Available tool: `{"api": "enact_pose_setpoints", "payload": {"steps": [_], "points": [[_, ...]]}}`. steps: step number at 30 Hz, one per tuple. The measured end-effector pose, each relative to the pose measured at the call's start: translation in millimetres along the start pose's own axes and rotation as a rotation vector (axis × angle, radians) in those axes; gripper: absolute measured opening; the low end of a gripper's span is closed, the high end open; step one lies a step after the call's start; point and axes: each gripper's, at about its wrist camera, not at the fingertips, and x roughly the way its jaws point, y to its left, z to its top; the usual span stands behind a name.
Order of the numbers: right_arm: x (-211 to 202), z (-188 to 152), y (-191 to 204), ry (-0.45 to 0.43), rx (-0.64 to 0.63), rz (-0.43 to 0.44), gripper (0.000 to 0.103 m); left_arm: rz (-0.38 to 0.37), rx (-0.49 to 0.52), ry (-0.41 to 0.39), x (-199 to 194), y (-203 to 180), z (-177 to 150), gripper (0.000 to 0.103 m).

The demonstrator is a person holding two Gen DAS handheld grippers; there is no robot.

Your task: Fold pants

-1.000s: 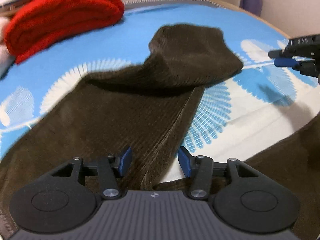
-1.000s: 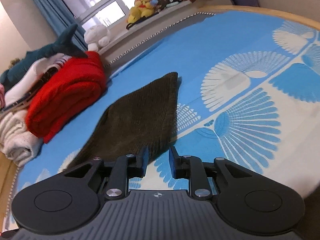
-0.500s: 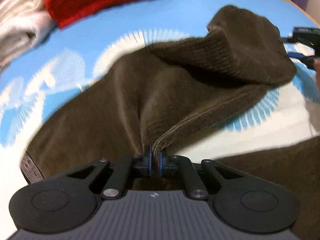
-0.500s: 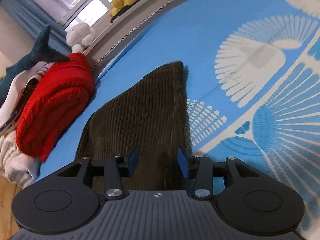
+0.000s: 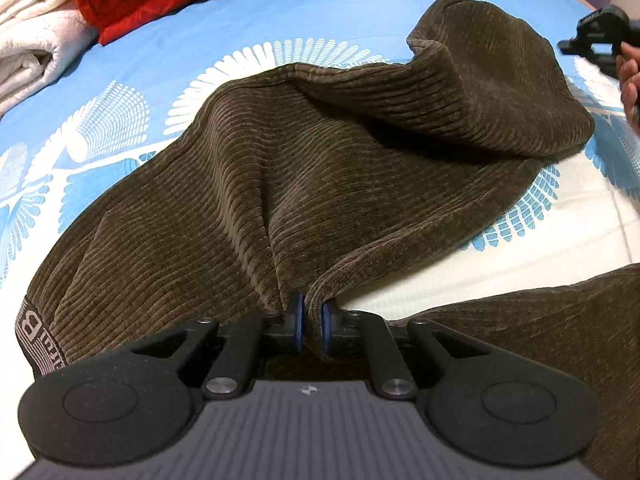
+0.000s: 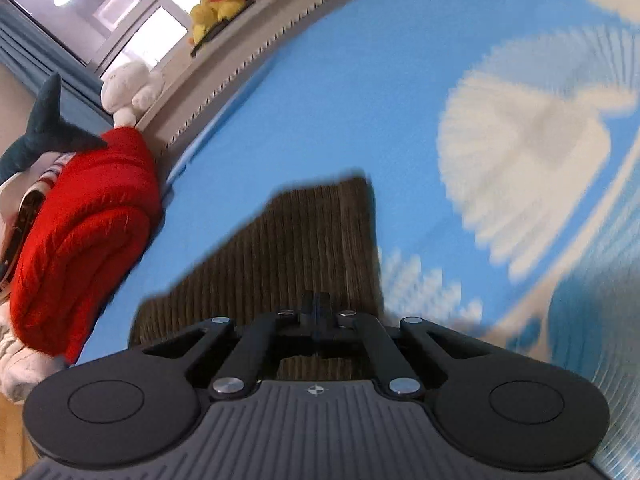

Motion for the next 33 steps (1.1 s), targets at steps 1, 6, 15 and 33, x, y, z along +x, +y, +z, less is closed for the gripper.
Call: {"api": "enact_pose_setpoints", "payload": {"steps": [1, 6, 15, 33], "points": [[-3, 7, 5, -0.018, -0.043, -0.033, 0.000, 0.001, 0.002, -0.001, -1, -2, -1, 0.011], [12, 19, 10, 0.001, -0.140, -0.120, 0.051, 0.000, 0.011, -0.004, -3, -1, -1, 0.012], [60, 11, 35, 0.043, -0.265, -0.184, 0.008, -0.006, 0.052, -0.016, 1, -2, -4, 0.011], [-126, -3, -132, -0.231, 0.199, -0.591, 0.007, -0.169, 0.305, -0.023, -7, 2, -12, 0.014]]}}
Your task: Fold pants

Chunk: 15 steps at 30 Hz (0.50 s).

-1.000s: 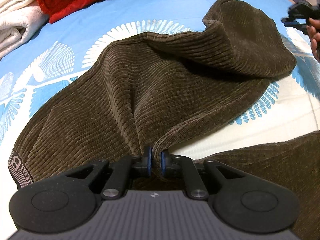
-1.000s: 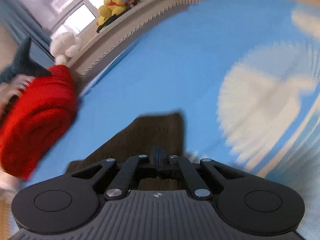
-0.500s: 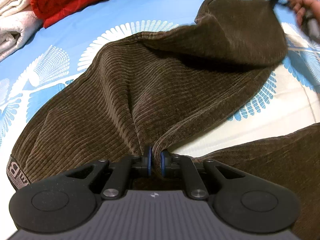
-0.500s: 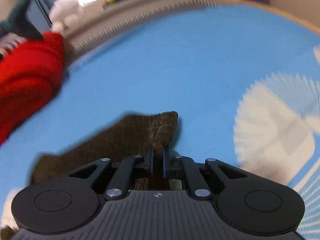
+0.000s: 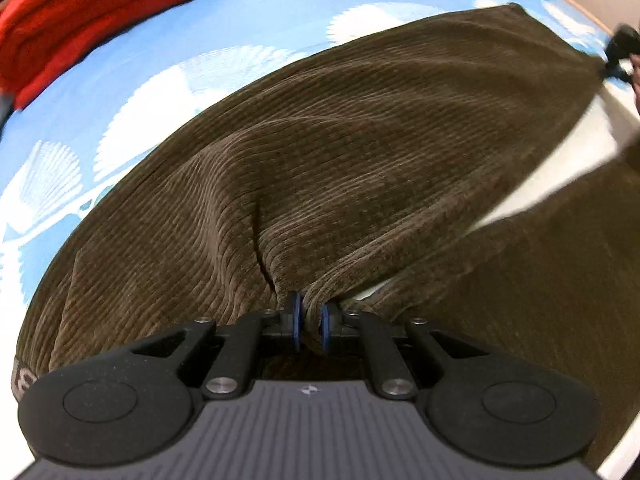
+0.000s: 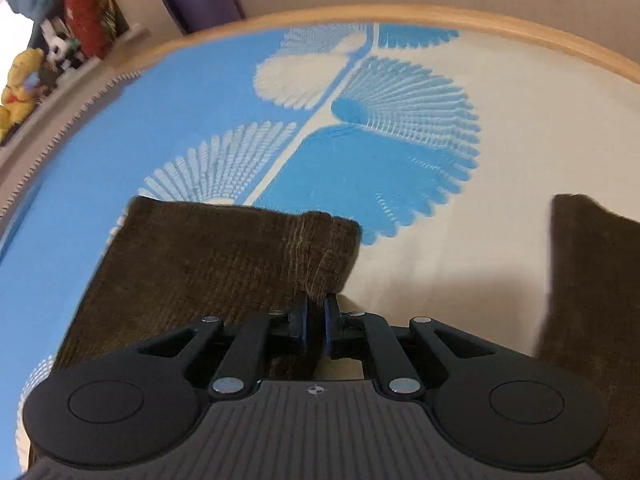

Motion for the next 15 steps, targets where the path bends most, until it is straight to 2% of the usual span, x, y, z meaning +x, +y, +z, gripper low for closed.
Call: {"api": "enact_pose_setpoints", "payload": {"steps": [2, 3, 5, 7, 9, 10, 12, 15], "points": [[-18, 3, -11, -0.059, 0.014, -0.030, 0.007, -0.061, 0.024, -0.008, -3, 5, -1, 0.014], [-20, 4, -15, -0.066, 0.013, -0.057, 0.007, -0.094, 0.035, -0.008, -6, 5, -3, 0.018], [-17, 8, -32, -0.023, 0.048, -0.114, 0.008, -0.139, 0.056, -0.016, -15, 8, -5, 0.031], [-16, 9, -45, 0.045, 0.055, -0.147, 0.010, -0.220, 0.048, -0.033, -30, 19, -9, 0.047], [-35, 13, -50, -0.011, 0.031, -0.186, 0.015, -0.326, 0.022, -0.069, -49, 37, -13, 0.059], [-47, 16, -50, -0.041, 0.019, -0.181, 0.017, -0.340, 0.008, -0.102, -60, 46, -16, 0.060], [-76, 20, -49, -0.082, -0.008, -0.115, 0.023, -0.319, -0.056, -0.166, -77, 77, -21, 0.060], [-133, 13, -38, -0.131, -0.083, 0.059, 0.024, -0.235, -0.254, -0.212, -87, 141, -37, 0.060]]}}
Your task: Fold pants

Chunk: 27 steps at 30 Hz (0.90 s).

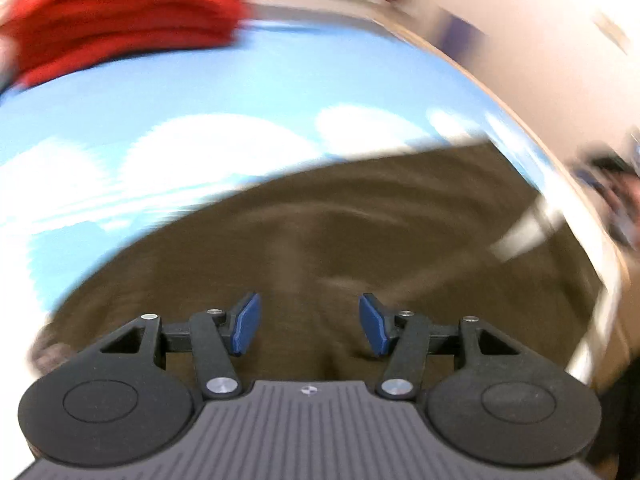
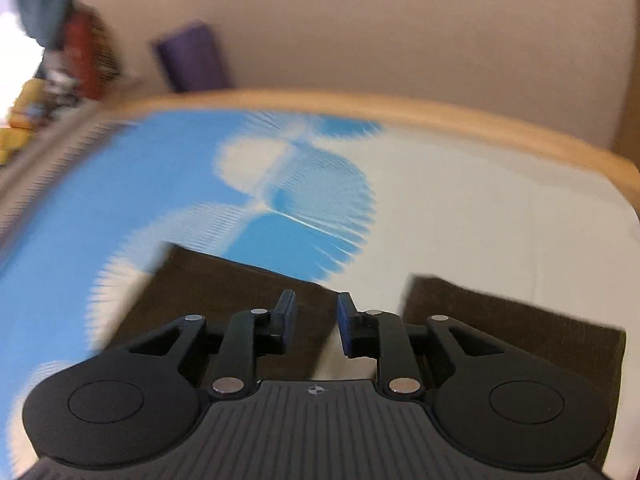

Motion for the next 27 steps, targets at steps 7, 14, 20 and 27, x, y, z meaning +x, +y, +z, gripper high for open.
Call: {"api": "enact_pose_setpoints", "payload": {"steps": [7, 14, 20, 27], "points": [[-137, -21, 32, -0.017, -0.164, 0.479, 0.028, 0.262, -0.416, -0.033, -19, 148, -38, 0.060], [-200, -63, 19, -0.102, -0.303, 0.591, 0.036, 0.204, -0.564, 0.024, 17, 191, -59, 0.062], [-220, -75, 18, -0.097, -0.341, 0.522, 0.036, 0.251, -0.443, -0.019, 19, 167, -58, 0.029], [-208, -86, 20, -0.064, -0.358, 0.476, 0.036, 0.394, -0.516, -0.060, -20, 156, -48, 0.038]]}}
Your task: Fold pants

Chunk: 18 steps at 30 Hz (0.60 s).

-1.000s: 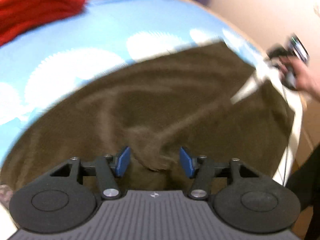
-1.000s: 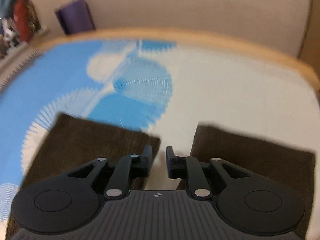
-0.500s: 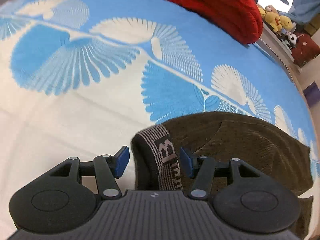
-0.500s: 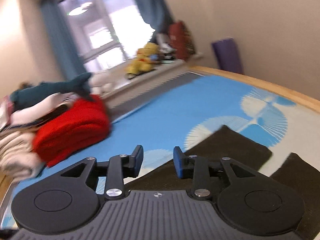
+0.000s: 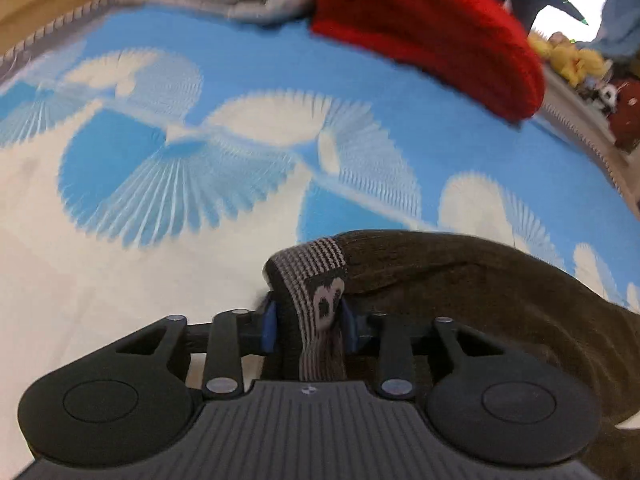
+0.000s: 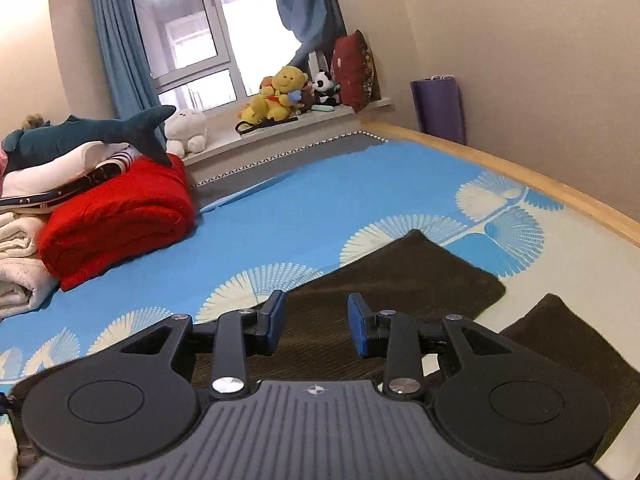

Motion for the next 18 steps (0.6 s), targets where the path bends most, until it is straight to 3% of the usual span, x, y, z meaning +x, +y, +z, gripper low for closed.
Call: {"api": "enact_pose_setpoints", "payload": {"steps": [3, 6, 9, 13, 15, 18], "points": [[2, -2, 5, 0.013, -0.024, 0.007, 0.036, 0.094, -0.018, -0.033, -40, 9, 2, 0.047], [5, 1, 7, 0.020, -0.034, 0.033, 0.036, 0.044, -0.013, 0.039, -68, 18, -9, 0.049], [4, 4, 8, 0.026, -0.026, 0.063, 0.036, -0.024, 0.066, 0.135, -81, 22, -47, 0.072], [-3, 4, 4, 0.025, -0.002, 0.092, 0.036, -0.015, 0.147, 0.202, -65, 28, -110, 0.072], [-8, 5, 0, 0.016, 0.006, 0.089, 0.036, -0.047, 0.174, 0.299, -46, 32, -126, 0.071], [-17, 3, -11, 0.012, 0.013, 0.068, 0.036, -0.013, 0.292, 0.335, -34, 28, -146, 0.069]]}}
